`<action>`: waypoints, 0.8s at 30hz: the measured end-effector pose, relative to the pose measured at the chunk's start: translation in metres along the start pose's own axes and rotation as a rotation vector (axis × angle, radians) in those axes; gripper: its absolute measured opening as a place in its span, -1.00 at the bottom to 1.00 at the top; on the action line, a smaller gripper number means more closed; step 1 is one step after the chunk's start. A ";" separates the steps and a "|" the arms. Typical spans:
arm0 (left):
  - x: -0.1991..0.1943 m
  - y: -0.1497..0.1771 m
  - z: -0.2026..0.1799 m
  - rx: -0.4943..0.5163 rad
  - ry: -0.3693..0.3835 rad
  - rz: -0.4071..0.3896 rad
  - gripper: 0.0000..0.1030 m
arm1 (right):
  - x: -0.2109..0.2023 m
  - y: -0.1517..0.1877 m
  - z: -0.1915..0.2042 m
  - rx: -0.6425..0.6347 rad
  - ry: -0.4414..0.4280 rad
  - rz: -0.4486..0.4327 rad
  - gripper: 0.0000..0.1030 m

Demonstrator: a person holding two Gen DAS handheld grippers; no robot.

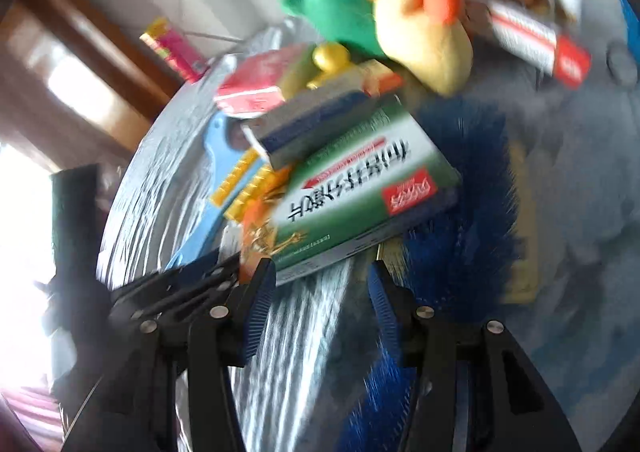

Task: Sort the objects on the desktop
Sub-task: 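Grasp the large green-white ibuprofen box with right gripper while left gripper holds the white box, then carry the white box with left gripper while right gripper carries the green box to the bin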

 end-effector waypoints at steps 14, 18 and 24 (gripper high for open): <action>-0.002 -0.009 0.023 -0.051 0.084 0.005 -0.50 | -0.001 -0.044 0.039 -0.217 0.128 -0.065 -0.33; -0.011 -0.011 0.031 -0.084 0.116 -0.014 -0.50 | -0.025 -0.042 0.060 -0.422 0.276 -0.041 -0.44; -0.009 -0.014 0.029 -0.083 0.113 -0.030 -0.50 | -0.026 -0.037 0.070 -0.529 0.284 0.045 -0.49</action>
Point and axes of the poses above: each gripper's, at about its wrist camera, not at the fingertips, and x roughly the way its jaws point, z to its left, y to its underside, the point moved 1 cm from there along x, roughly the way its jaws point, and after that the axes turned 6 degrees about -y, right-handed, at the moved point
